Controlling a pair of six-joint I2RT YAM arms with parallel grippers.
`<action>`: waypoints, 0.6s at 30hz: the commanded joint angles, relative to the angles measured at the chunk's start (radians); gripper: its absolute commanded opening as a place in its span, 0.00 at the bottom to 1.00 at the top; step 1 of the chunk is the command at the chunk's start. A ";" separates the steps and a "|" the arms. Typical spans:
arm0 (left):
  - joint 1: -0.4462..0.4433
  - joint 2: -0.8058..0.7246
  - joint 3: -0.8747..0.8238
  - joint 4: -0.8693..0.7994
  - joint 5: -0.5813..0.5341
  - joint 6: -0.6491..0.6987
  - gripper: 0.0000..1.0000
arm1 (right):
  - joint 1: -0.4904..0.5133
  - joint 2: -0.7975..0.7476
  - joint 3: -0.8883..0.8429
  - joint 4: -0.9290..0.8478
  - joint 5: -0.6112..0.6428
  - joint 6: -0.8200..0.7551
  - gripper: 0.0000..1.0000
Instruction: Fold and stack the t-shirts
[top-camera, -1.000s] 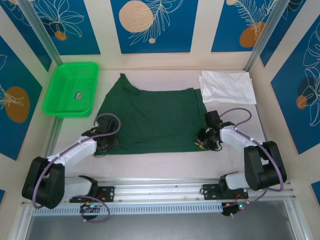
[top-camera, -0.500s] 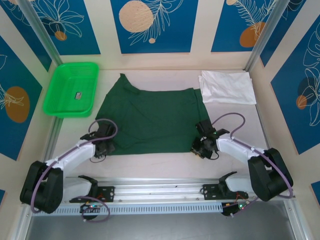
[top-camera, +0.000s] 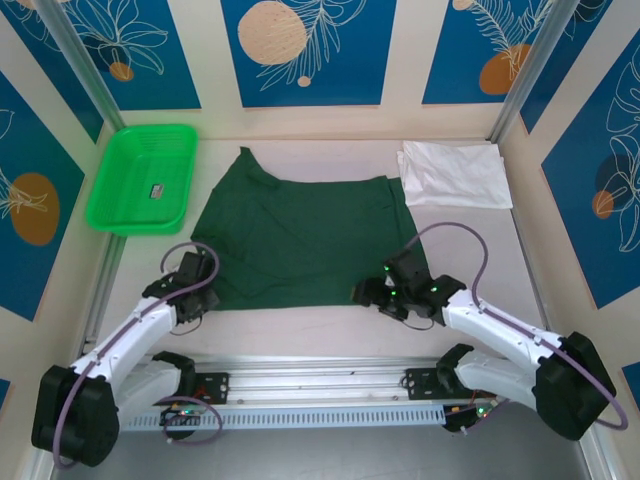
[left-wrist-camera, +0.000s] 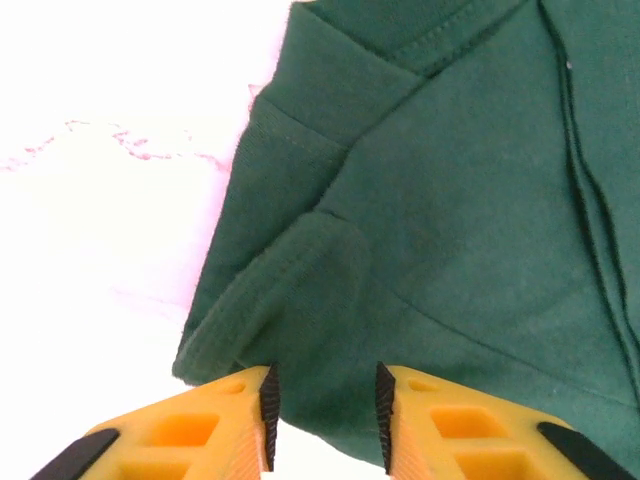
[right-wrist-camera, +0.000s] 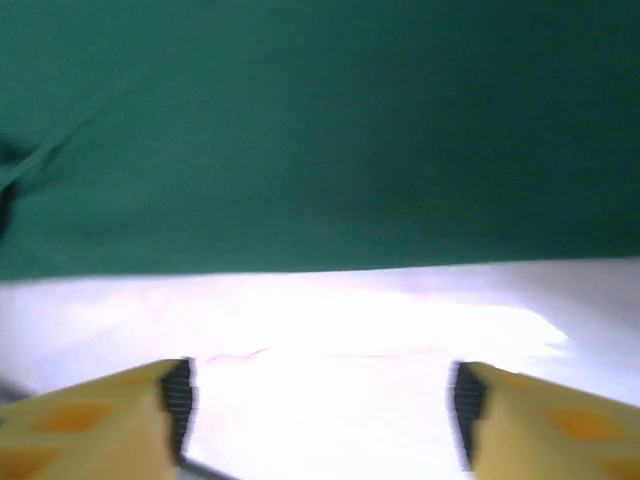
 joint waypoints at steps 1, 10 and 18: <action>0.085 0.009 -0.046 0.059 0.139 0.051 0.27 | 0.140 0.087 0.117 0.202 0.032 -0.103 0.75; 0.163 0.055 -0.065 0.125 0.242 0.098 0.20 | 0.381 0.670 0.679 0.080 0.069 -0.463 0.58; 0.180 0.049 -0.071 0.108 0.239 0.094 0.20 | 0.432 0.981 1.004 -0.049 0.084 -0.585 0.53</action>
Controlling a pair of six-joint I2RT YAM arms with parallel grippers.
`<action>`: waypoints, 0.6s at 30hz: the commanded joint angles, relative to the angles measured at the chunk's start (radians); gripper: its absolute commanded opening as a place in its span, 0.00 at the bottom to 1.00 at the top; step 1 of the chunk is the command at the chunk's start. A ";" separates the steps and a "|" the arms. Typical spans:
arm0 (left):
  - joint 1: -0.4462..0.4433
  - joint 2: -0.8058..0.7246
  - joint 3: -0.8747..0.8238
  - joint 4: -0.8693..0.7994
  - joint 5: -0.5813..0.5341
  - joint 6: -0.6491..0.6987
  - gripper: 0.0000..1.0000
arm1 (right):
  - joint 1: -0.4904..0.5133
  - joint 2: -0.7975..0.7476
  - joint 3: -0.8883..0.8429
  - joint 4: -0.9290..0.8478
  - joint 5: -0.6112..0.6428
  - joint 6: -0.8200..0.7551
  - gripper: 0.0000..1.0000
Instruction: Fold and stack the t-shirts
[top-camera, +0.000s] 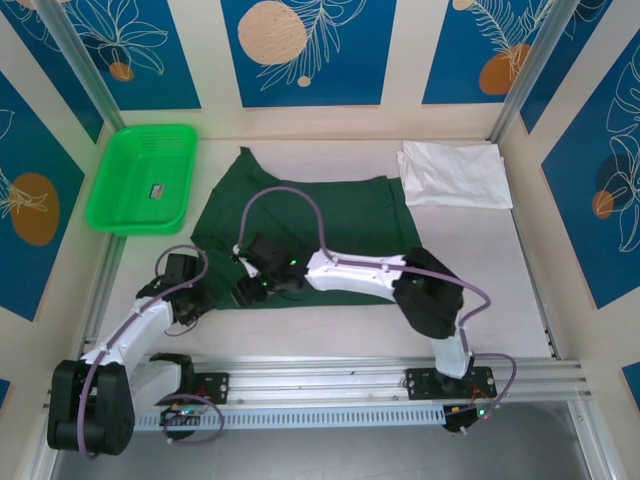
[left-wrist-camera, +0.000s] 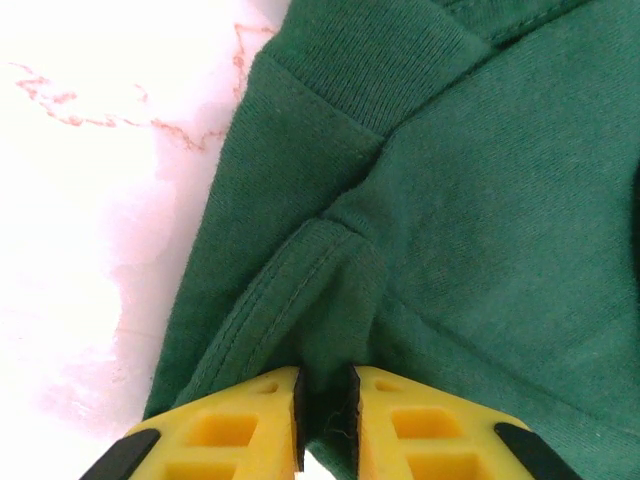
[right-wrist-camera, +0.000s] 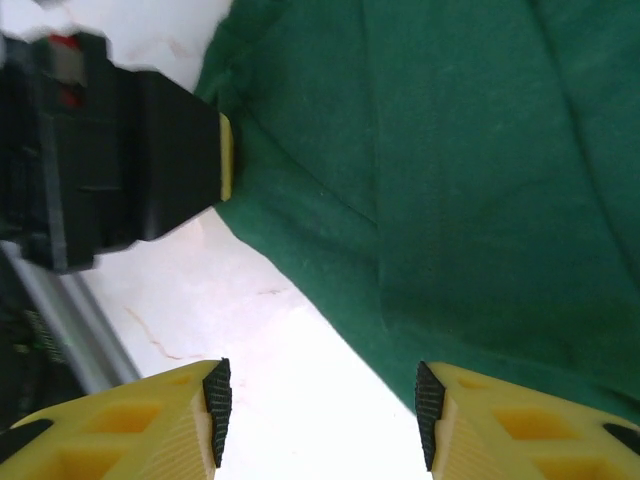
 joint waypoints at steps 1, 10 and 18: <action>0.012 -0.003 -0.015 -0.009 0.026 0.019 0.20 | 0.012 0.054 0.084 -0.095 0.028 -0.092 0.53; 0.011 -0.025 -0.023 -0.016 0.021 0.016 0.19 | 0.018 0.189 0.233 -0.204 0.119 -0.122 0.49; 0.011 -0.043 -0.030 -0.015 0.020 0.014 0.19 | 0.022 0.254 0.309 -0.256 0.154 -0.130 0.45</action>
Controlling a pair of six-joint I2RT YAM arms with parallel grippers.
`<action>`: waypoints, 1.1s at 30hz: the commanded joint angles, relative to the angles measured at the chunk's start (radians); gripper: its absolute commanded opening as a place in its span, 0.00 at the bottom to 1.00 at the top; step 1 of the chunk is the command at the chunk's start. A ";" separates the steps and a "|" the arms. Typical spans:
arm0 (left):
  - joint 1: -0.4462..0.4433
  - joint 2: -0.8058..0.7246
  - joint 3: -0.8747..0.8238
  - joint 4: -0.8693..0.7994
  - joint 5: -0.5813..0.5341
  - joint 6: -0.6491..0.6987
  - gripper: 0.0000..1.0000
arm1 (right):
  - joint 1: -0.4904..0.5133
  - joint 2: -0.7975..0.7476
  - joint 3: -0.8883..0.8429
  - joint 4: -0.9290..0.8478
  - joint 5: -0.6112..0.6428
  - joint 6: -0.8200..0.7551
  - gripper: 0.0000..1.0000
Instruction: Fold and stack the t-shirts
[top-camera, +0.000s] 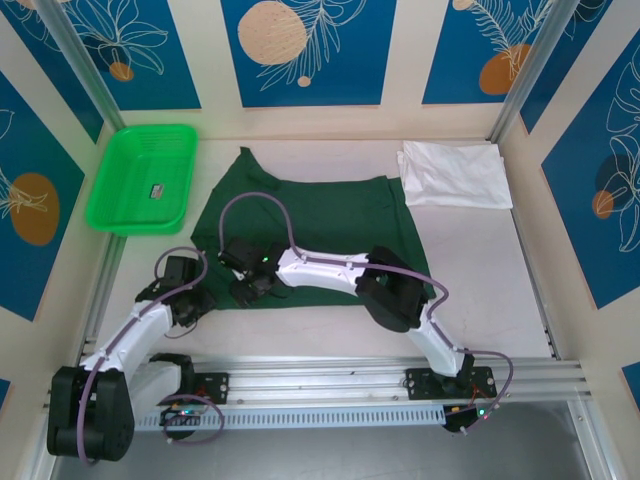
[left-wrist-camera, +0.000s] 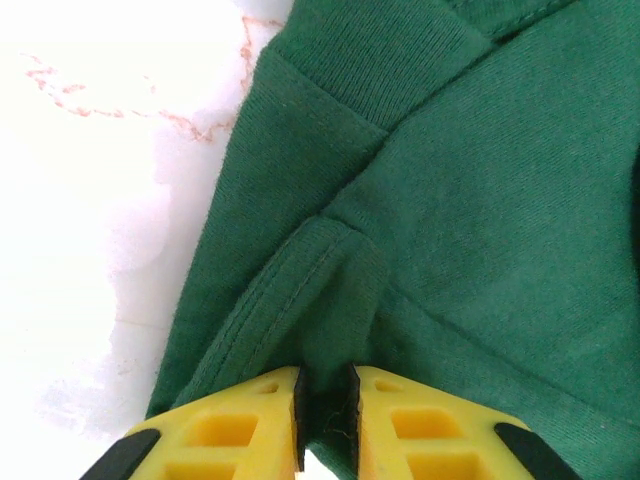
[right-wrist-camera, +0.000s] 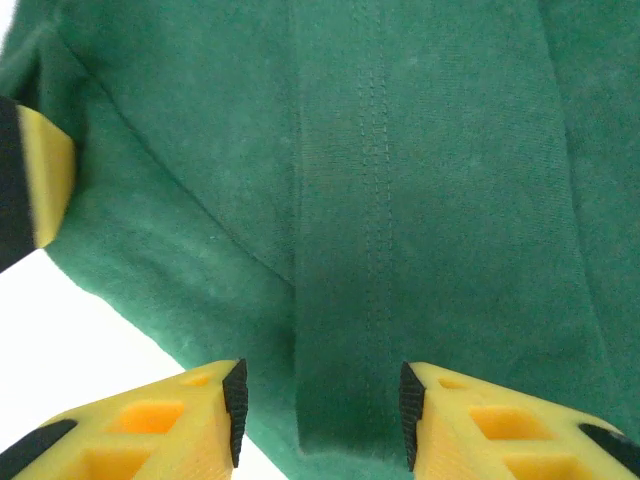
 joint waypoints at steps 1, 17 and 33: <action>0.011 -0.010 -0.012 -0.015 0.021 0.015 0.20 | 0.010 0.028 0.045 -0.050 0.023 -0.025 0.45; 0.011 -0.019 -0.013 -0.018 0.010 0.012 0.20 | 0.003 0.071 0.095 -0.107 0.040 -0.014 0.17; 0.011 -0.070 -0.026 -0.033 -0.013 -0.004 0.20 | -0.091 0.004 0.095 -0.093 -0.111 -0.018 0.02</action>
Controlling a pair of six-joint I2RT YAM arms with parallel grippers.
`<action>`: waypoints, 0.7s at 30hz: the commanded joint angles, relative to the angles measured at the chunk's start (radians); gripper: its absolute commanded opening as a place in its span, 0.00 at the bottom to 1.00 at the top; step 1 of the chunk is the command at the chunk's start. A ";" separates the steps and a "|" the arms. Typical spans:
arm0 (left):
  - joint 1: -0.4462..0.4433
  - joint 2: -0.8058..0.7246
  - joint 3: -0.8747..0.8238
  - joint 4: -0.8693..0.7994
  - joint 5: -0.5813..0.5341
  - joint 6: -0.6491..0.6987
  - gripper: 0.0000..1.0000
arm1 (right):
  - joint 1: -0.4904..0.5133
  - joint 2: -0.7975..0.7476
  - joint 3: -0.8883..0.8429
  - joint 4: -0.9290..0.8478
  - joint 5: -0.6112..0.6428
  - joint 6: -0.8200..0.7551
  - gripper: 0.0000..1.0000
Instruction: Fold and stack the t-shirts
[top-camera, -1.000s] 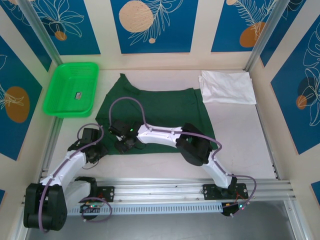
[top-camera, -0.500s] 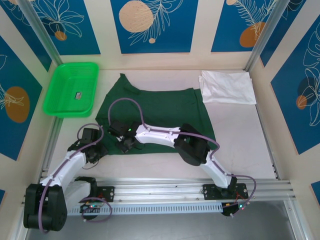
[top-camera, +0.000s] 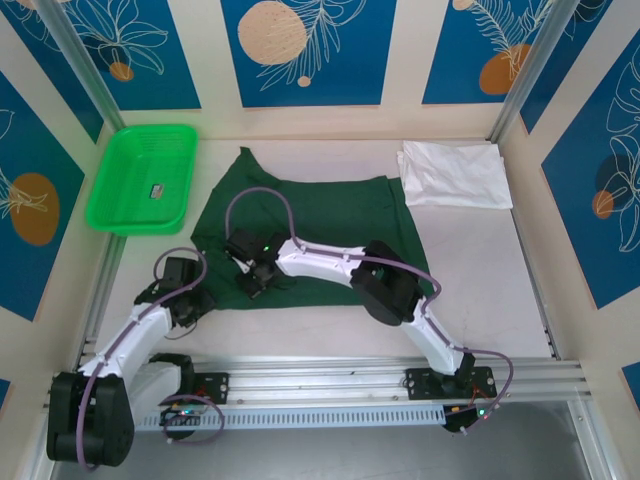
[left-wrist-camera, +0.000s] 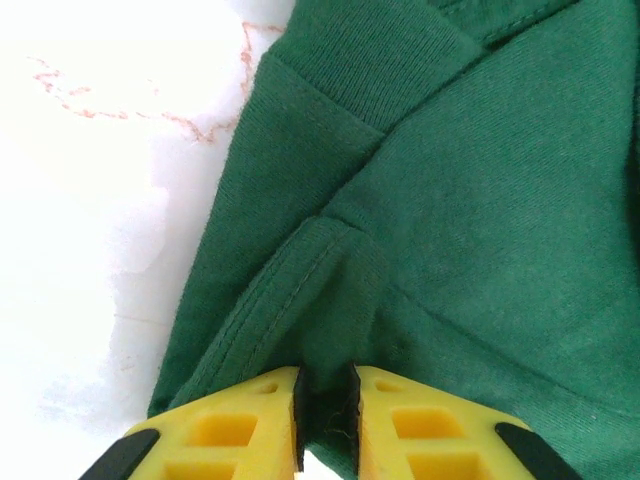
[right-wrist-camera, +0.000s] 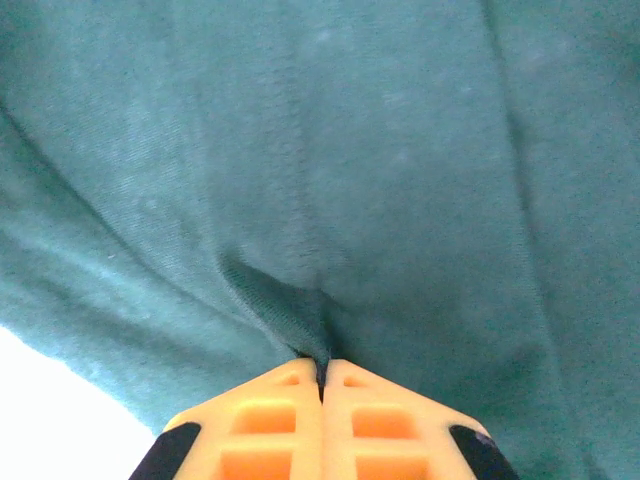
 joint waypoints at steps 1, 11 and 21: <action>0.011 -0.048 -0.022 -0.031 -0.015 -0.006 0.20 | -0.028 -0.048 0.034 -0.016 -0.060 -0.007 0.02; 0.012 -0.043 -0.022 -0.034 -0.015 -0.007 0.20 | -0.122 -0.037 0.084 -0.037 -0.129 -0.006 0.01; 0.012 -0.048 -0.021 -0.036 -0.017 -0.008 0.20 | -0.205 0.034 0.173 -0.082 -0.167 -0.002 0.03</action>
